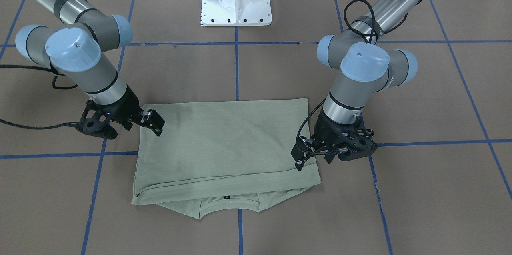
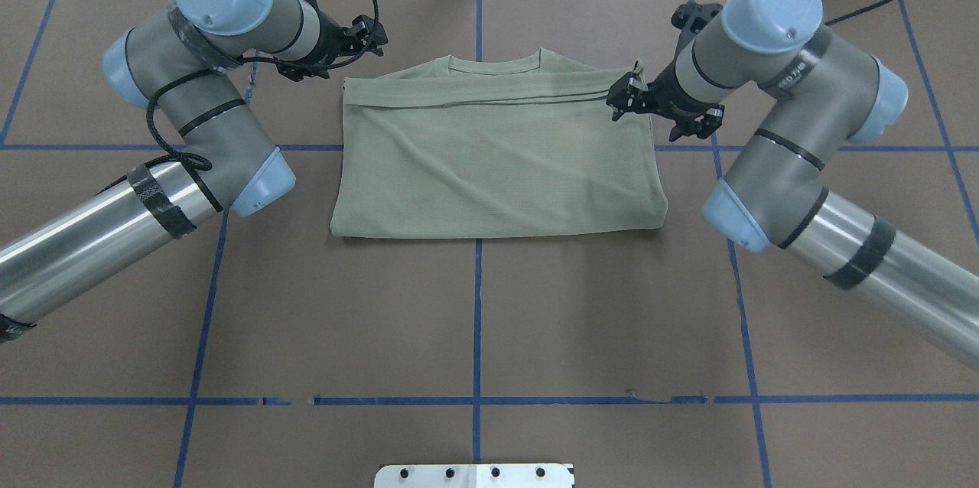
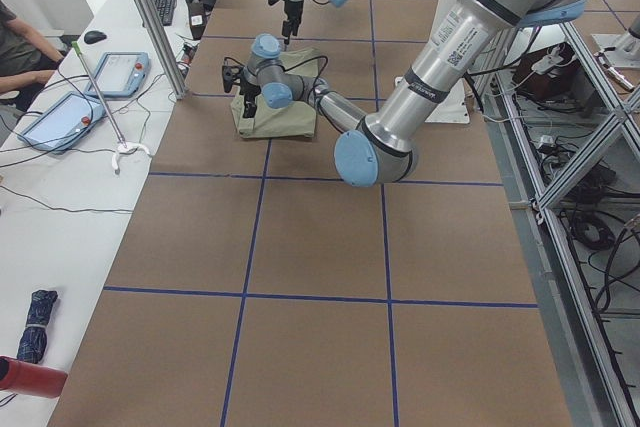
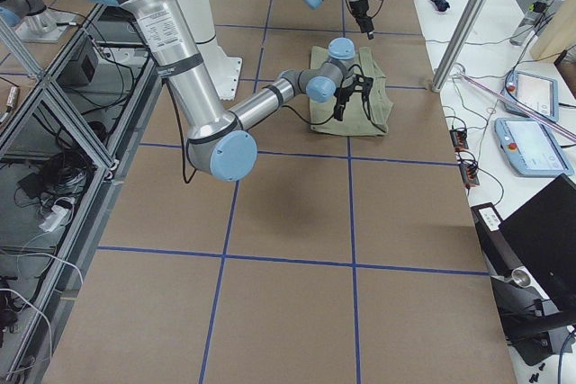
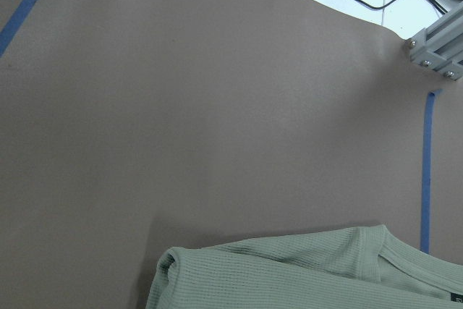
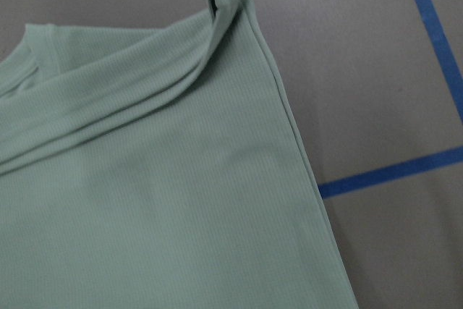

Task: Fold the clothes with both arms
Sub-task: 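Move the right gripper down to the folded shirt's side edge and grasp it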

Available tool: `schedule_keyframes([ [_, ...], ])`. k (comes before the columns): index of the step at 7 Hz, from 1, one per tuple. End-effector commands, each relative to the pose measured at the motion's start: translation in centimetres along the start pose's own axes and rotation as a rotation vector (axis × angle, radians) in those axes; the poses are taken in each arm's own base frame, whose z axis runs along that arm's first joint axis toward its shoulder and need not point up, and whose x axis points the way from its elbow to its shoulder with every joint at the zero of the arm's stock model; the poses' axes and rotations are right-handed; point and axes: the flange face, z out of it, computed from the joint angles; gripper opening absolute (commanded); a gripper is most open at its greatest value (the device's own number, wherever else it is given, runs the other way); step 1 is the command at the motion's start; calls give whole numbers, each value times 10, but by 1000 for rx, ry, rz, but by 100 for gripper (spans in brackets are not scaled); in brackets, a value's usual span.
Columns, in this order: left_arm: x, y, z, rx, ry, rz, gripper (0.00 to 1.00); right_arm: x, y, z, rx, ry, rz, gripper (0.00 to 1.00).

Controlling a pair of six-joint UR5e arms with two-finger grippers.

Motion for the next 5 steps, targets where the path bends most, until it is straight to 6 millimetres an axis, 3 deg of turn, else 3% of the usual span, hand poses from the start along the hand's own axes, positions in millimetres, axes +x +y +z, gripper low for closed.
schedule_keyframes([
  [1,5,1,-8,1,16,-1,100,16,51,26,-2,42,-25,100],
  [5,6,4,-8,0,24,3,100,25,56,56,3,98,-27,99],
])
